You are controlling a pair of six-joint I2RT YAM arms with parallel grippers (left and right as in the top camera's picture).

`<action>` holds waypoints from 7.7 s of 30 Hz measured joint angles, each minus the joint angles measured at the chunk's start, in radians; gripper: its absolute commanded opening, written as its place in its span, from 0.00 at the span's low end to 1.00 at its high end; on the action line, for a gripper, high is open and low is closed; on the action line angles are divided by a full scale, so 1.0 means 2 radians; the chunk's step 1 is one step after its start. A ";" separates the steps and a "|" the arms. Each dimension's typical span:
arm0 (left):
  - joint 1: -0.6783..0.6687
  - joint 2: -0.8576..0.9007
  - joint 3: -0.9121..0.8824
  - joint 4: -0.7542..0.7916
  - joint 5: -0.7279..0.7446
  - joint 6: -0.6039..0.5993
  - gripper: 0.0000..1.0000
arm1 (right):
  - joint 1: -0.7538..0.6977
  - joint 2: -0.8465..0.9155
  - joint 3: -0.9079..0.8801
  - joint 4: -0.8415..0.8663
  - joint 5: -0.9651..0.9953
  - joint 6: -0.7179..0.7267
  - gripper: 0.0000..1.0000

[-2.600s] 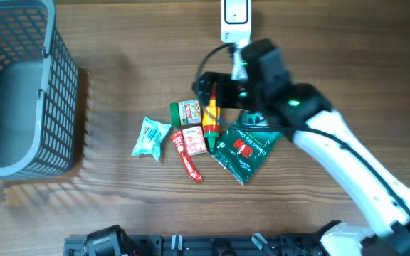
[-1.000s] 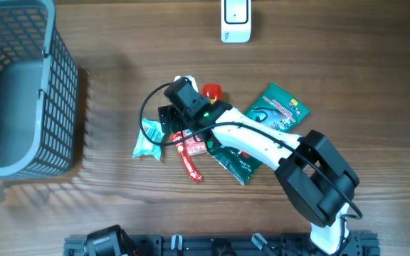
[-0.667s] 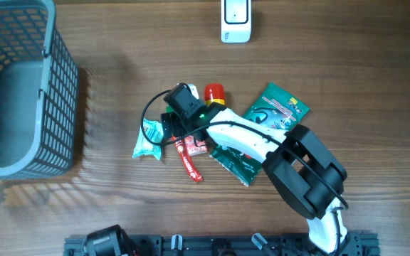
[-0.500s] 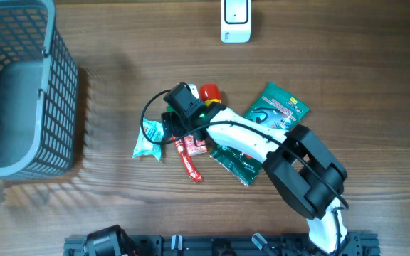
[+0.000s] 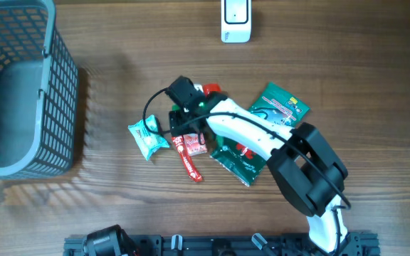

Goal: Scan the item barcode

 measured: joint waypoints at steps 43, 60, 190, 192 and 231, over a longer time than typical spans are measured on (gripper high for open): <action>0.000 0.000 -0.040 -0.079 0.000 0.000 1.00 | -0.080 0.000 0.093 -0.400 -0.696 -0.338 0.83; -0.005 0.000 -0.144 -0.071 0.048 -0.134 1.00 | -0.080 0.000 0.093 -0.385 -0.764 -0.335 0.82; -0.127 0.001 -0.453 -0.199 0.069 -0.089 1.00 | -0.227 0.098 0.111 0.339 0.034 -0.263 0.82; -0.127 0.001 -0.453 -0.199 0.069 -0.089 1.00 | -0.234 0.100 0.115 0.323 0.036 -0.258 0.82; -0.127 0.001 -0.453 -0.199 0.069 -0.089 1.00 | -0.678 0.196 0.224 0.124 0.117 -0.229 0.87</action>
